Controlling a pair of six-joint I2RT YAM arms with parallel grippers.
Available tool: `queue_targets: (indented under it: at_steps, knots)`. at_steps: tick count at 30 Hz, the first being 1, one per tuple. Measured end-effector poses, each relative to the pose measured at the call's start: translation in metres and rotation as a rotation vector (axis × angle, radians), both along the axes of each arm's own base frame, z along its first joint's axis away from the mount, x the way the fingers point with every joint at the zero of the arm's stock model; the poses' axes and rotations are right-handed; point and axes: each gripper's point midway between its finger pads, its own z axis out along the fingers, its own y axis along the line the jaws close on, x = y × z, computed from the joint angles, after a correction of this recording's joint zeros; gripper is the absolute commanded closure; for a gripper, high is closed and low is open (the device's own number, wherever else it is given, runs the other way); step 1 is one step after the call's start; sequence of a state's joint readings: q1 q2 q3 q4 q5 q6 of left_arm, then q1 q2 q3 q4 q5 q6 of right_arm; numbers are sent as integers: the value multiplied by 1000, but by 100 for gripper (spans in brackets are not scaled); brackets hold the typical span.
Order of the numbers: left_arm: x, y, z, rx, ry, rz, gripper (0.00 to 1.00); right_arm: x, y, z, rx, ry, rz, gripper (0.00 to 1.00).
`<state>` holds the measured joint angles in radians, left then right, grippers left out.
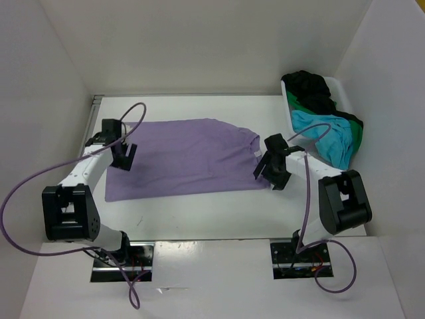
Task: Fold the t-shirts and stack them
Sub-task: Fold the flattened tshirt in 1/3 of the way
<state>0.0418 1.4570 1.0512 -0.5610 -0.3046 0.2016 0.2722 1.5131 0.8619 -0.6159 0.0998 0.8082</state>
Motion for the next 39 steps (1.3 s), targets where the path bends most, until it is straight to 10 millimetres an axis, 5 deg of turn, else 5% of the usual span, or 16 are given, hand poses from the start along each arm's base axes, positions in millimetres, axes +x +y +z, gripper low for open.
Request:
queue_targets:
  at_steps: [6, 14, 17, 19, 20, 26, 31, 36, 39]
  knots:
    - [-71, 32, -50, -22, 238, 54, 8, -7, -6, -13, 54, 32, -81, 23]
    - [-88, 40, -86, -48, 354, 46, 20, 2, -7, -13, 114, 20, -120, 39]
    - [-88, 39, -90, -77, 355, 46, 38, 4, -4, -14, 132, 13, -113, 67]
    - [-86, 37, -94, -104, 363, 36, 69, 2, -3, -16, 139, 16, -110, 97]
    - [-86, 35, -95, -119, 369, 37, 99, 1, -2, -17, 147, 22, -119, 100]
    - [-84, 30, -98, -168, 412, 19, 100, -8, -3, -13, 152, 45, -128, 100]
    - [-99, 32, -91, -167, 402, -25, 100, -33, -5, 17, 161, 51, -137, 100]
    - [-136, 36, -71, -131, 469, -81, 100, -54, -4, 56, 170, 14, -131, 83]
    - [-150, 35, -70, -129, 526, -104, 95, -58, -9, 66, 142, 26, -151, 51]
